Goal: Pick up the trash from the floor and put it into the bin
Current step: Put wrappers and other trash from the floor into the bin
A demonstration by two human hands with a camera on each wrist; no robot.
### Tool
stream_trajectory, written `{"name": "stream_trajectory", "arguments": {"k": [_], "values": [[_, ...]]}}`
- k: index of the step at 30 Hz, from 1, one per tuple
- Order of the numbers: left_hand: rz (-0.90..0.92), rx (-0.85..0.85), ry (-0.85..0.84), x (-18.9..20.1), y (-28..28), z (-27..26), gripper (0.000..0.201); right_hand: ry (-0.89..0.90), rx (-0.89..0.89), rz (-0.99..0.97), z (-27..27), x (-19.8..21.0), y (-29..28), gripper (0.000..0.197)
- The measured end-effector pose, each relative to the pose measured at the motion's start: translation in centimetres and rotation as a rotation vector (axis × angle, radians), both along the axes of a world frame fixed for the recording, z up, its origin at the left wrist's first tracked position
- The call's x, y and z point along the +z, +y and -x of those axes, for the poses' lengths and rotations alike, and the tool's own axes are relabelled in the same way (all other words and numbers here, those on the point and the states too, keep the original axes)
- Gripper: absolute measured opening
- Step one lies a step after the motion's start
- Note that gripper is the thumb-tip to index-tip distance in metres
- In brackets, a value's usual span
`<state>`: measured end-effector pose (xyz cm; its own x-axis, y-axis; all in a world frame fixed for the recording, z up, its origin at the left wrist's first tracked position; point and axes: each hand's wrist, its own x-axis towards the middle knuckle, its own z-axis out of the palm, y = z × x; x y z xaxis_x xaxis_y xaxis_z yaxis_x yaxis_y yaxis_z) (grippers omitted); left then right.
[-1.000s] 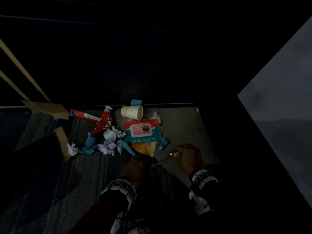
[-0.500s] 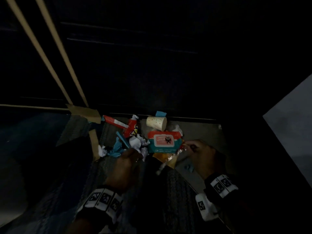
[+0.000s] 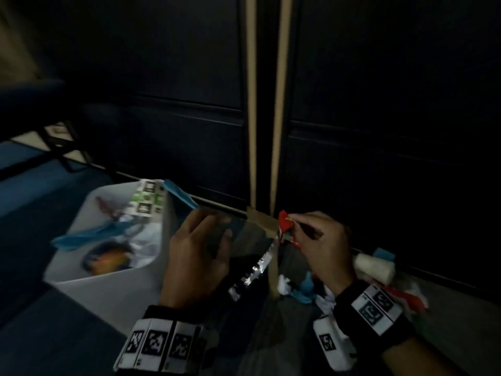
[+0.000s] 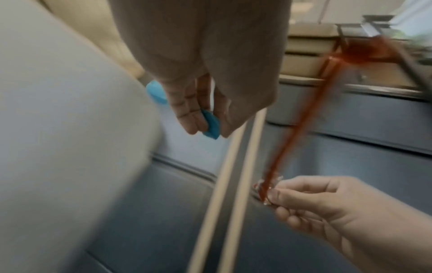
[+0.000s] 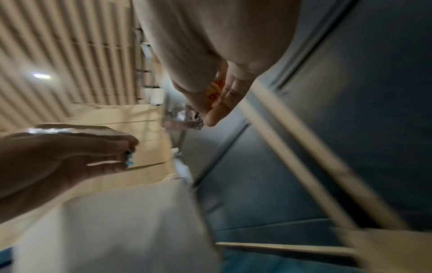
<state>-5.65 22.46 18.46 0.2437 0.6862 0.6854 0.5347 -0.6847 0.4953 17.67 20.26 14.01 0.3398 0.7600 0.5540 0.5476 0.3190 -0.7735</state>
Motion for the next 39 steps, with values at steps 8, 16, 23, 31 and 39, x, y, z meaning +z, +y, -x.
{"name": "stream_trajectory", "arguments": {"k": [8, 16, 23, 31, 39], "values": [[0.046, 0.189, 0.035, 2.5, 1.8, 11.0, 0.016, -0.062, 0.205, -0.183, 12.7, 5.3, 6.5, 0.007], [0.308, 0.032, 0.305, 3.2, 2.8, 15.4, 0.012, -0.321, 0.355, -0.214, 20.3, 7.9, 11.7, 0.011], [0.364, 0.148, 0.375, 4.0, 4.2, 18.4, 0.055, -0.441, 0.584, 0.188, 19.9, 7.2, 12.1, 0.038], [0.2, 0.301, 0.313, 4.7, 3.1, 17.3, 0.04, -0.287, 0.474, 0.093, 16.0, 7.8, 9.8, 0.025], [0.009, 0.241, 0.302, 9.3, 0.9, 11.9, 0.018, -0.159, 0.321, 0.201, 5.0, 1.7, 3.7, 0.018]]}}
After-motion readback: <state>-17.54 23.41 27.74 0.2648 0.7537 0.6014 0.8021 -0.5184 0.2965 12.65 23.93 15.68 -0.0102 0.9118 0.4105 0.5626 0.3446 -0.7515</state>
